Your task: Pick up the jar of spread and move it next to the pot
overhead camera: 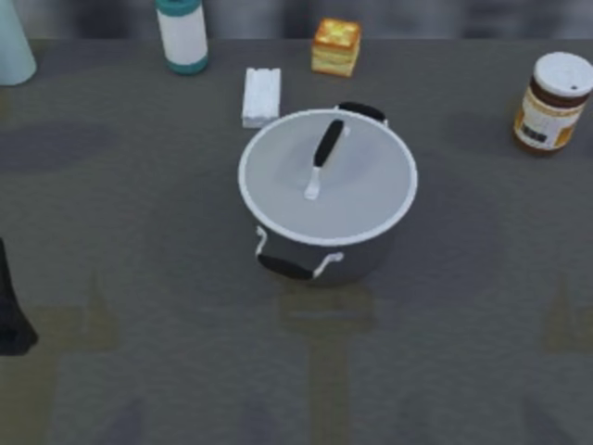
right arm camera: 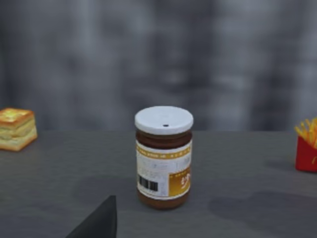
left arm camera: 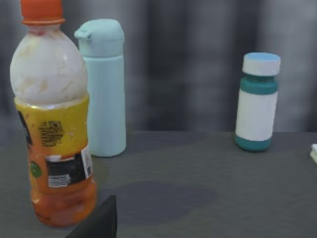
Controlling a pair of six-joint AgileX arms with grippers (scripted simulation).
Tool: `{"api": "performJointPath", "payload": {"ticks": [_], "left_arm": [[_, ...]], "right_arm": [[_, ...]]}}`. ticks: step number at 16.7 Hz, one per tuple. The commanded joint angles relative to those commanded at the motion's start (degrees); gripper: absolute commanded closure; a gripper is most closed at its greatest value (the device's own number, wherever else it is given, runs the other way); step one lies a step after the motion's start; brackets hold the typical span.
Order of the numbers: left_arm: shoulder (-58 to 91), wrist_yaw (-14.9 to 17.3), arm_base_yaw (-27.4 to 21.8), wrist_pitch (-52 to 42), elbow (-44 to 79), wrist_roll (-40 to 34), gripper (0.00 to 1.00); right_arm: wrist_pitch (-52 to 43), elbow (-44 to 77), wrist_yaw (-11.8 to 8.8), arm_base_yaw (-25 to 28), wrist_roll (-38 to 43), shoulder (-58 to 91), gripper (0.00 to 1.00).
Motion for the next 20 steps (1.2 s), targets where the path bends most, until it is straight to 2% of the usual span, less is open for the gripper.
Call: {"api": "performJointPath", "payload": {"ticks": [4,9,14,20], "left_arm": [[0.0,0.0,0.0,0.0,0.0,0.0,0.0],[0.0,0.0,0.0,0.0,0.0,0.0,0.0],[0.0,0.0,0.0,0.0,0.0,0.0,0.0],[0.0,0.0,0.0,0.0,0.0,0.0,0.0]], "right_arm": [[-1.0,1.0,-0.2,0.0,-0.3,1.5,0.0],[-9.8,11.6,-1.1,-0.3,-3.4,14.4,0.0],[-23.2,33.3,-2.3,-1.3,-9.0,35.3,0.0],[-40.6,70.2,-4.3,-2.7,-18.6,65.9,0.0]]}}
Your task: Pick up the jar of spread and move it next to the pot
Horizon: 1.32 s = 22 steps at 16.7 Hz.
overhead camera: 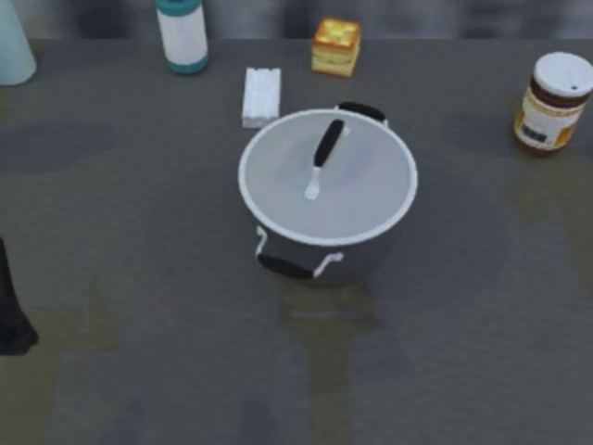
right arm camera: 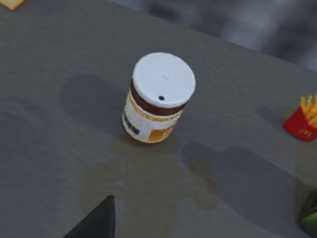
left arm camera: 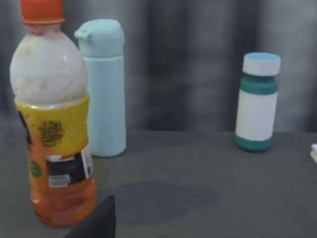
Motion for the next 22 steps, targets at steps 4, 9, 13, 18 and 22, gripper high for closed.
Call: {"api": "performJointPath", "payload": {"ticks": [4,9,13,18,22], "left_arm": [[0.0,0.0,0.0,0.0,0.0,0.0,0.0],[0.0,0.0,0.0,0.0,0.0,0.0,0.0],[0.0,0.0,0.0,0.0,0.0,0.0,0.0],[0.0,0.0,0.0,0.0,0.0,0.0,0.0],[0.0,0.0,0.0,0.0,0.0,0.0,0.0]], "right_arm": [[-11.4,26.9,-1.9,-0.4,-7.4,22.6,0.0],[-25.0,58.1,-4.4,-0.4,-16.5,50.9,0.0],[-34.7,78.0,-6.2,-0.1,-22.7,71.1,0.0],[-43.9,93.1,-7.6,0.2,-27.6,88.3,0.0],[-46.1,96.2,-7.9,0.3,-28.7,91.9,0.0]]}}
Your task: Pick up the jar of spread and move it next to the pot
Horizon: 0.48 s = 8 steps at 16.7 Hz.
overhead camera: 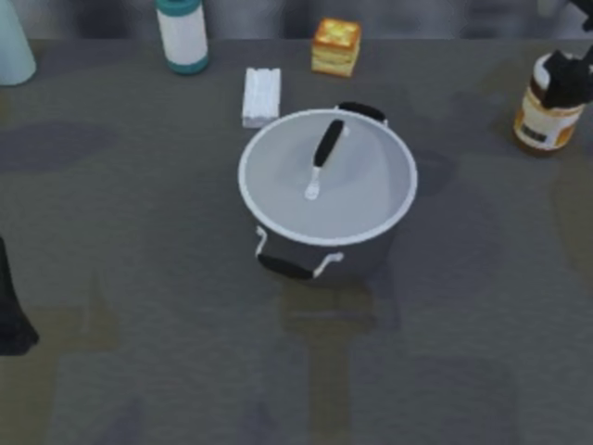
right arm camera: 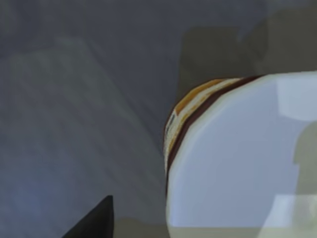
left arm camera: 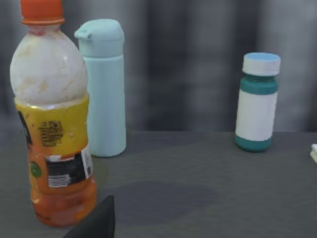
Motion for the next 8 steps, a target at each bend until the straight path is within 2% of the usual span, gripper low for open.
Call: {"api": "performJointPath", "payload": {"ticks": [5,8], "left_arm": [[0.0,0.0,0.0,0.0,0.0,0.0,0.0],[0.0,0.0,0.0,0.0,0.0,0.0,0.0]], "right_arm": [[0.3,-0.3,0.1,-0.3,0.0,0.3,0.0],[3.7,-3.4,0.1,0.4,0.3,0.4,0.0]]}}
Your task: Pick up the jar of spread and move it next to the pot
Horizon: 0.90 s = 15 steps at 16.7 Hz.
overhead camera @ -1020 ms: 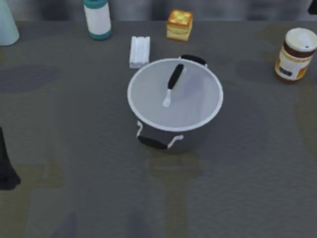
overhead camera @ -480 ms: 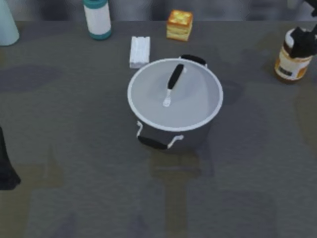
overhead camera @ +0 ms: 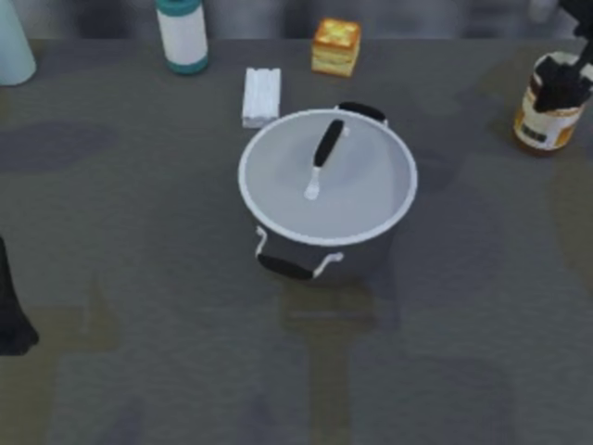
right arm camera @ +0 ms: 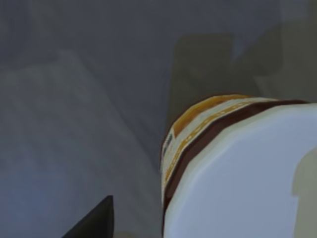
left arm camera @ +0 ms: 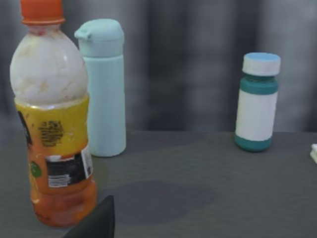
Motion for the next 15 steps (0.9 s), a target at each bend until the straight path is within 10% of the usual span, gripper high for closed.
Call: {"api": "performJointPath", "payload": {"ticks": [9,15], "left_arm": [[0.0,0.0,0.0,0.0,0.0,0.0,0.0],[0.0,0.0,0.0,0.0,0.0,0.0,0.0]], "right_arm": [[6.4,-5.9,0.2,0.8,0.9,0.3,0.0],[6.4,-5.9,0.2,0.8,0.9,0.3,0.45]]}}
